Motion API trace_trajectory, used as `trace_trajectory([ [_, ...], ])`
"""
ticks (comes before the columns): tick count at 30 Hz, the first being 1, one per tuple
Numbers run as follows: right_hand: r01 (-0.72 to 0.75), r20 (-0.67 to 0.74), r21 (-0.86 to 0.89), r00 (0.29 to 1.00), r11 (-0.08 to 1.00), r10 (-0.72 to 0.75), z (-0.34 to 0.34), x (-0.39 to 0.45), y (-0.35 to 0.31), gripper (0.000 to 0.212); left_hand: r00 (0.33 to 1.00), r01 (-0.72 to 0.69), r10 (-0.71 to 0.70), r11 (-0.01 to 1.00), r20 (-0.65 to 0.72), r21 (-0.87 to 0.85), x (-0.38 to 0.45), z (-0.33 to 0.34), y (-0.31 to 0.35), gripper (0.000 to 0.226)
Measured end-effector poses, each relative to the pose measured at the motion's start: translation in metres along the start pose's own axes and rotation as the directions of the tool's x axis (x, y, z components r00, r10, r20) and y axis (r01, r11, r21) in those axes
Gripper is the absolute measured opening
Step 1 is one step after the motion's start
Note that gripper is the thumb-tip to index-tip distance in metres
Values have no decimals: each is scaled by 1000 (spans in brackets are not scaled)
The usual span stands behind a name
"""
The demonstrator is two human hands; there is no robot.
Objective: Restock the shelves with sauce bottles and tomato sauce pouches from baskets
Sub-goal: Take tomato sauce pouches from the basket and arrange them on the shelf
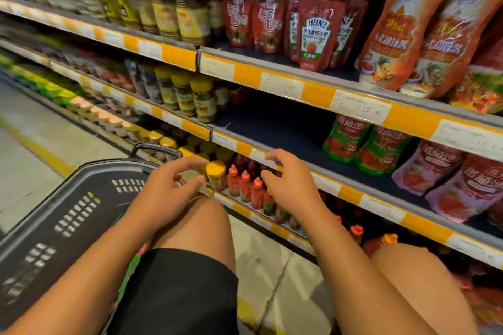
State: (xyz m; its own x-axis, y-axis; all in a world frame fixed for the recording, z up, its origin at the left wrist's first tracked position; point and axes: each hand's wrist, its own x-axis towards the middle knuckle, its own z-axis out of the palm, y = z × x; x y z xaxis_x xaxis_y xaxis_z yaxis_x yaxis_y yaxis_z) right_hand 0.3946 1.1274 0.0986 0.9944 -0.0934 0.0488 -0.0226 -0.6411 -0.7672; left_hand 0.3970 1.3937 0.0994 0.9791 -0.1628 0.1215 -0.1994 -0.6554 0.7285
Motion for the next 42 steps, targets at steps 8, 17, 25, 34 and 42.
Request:
trace_trajectory([
  [8,161,95,-4,983,987,-160,51,-18,-69,31,978,171,-173,985,-121,-24,-70,-70,-79,33],
  [17,401,464,-150,836,904,-294,156,-9,-157,47,890,420,-427,904,-158,-78,-116,-101,-183,35],
  [25,339,643,-195,752,920,-141,265,2,-184,47,673,692,-719,695,-173,-196,-145,-96,-268,37],
  [34,269,689,-273,725,924,-8,344,16,-151,15,463,838,-883,464,-76,-286,-133,-72,-314,16],
  [42,198,684,-368,720,909,120,361,47,-109,34,278,853,-959,222,51,-473,-132,-19,-330,13],
])
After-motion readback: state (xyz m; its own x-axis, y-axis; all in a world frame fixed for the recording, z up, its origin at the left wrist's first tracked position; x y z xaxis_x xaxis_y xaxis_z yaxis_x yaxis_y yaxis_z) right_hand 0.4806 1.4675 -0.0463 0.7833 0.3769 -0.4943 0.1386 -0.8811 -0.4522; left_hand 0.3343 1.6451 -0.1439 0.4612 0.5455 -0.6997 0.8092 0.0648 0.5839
